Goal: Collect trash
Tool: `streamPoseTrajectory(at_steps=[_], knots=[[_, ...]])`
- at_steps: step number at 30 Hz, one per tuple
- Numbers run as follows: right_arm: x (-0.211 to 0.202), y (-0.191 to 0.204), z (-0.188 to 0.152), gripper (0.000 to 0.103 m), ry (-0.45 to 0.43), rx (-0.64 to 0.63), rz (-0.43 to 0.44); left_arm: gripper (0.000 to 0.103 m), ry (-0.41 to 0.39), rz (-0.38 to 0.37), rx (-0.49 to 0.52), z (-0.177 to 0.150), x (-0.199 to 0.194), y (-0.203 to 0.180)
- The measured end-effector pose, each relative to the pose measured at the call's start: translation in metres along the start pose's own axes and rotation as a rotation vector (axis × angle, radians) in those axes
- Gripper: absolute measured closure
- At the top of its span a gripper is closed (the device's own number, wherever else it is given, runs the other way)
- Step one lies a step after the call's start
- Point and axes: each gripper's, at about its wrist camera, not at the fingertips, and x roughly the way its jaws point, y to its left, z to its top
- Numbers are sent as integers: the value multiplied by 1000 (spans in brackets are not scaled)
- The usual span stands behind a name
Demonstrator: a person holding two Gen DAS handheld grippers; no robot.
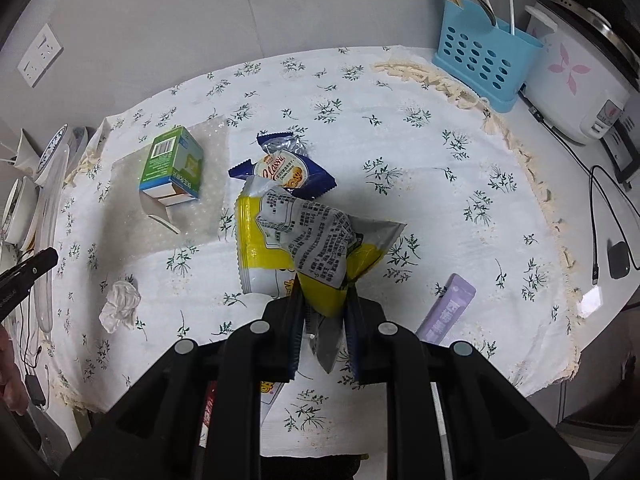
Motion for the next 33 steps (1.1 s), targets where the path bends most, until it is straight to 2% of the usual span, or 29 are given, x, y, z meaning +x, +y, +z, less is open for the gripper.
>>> streamPoseTrajectory(at_steps=[8,21,33], knots=[[-37,5,-14,86,-49,-28,44,77,-22,-16,-3,-22,-30,-8],[-92,11,-61,86,-125,-55,100,77,-35,-53,-15,-74,-78,-22],[-111,10,-111,86,-130,-88,110,77,-38,-77,-27,-134,-98,-39]])
